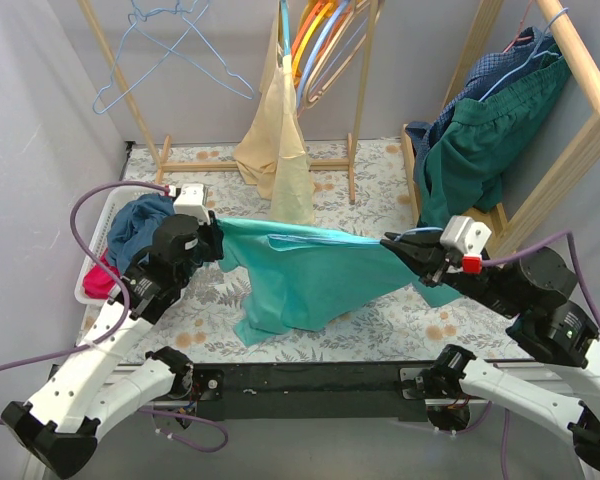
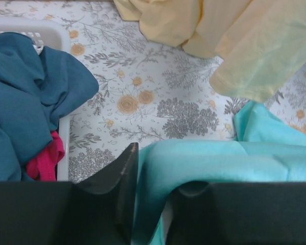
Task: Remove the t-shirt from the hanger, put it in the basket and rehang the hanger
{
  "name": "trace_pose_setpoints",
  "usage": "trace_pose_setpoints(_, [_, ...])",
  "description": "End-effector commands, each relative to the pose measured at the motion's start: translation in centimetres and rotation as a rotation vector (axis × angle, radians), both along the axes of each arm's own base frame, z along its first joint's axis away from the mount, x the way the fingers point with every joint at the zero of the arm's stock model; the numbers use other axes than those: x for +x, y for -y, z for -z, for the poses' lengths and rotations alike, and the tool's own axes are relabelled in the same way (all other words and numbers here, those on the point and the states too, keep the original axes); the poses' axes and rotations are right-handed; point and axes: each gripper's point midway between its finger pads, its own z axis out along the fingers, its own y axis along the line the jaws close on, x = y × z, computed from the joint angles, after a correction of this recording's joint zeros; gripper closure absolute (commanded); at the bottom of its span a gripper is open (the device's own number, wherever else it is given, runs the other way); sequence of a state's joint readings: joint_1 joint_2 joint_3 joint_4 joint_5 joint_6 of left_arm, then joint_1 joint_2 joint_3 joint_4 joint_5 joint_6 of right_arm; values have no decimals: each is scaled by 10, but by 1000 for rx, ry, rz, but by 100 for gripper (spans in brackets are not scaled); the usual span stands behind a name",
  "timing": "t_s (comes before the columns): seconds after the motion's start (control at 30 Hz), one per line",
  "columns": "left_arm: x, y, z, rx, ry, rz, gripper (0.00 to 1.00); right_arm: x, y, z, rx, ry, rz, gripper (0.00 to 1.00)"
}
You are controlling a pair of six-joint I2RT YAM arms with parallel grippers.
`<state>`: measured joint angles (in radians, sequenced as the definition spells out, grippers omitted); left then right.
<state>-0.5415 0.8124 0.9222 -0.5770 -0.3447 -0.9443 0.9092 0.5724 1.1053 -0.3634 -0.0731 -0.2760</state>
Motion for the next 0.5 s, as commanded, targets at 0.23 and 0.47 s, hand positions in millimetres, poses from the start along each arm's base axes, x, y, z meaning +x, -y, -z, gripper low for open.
trace_pose_setpoints(0.23, [-17, 2, -10, -16, -4, 72, 30, 40, -45, -9, 9, 14, 18, 99])
trace_pose_setpoints(0.47, [-72, 16, -121, -197, 409, 332, 25, 43, -72, 11, -55, -32, -63, 99])
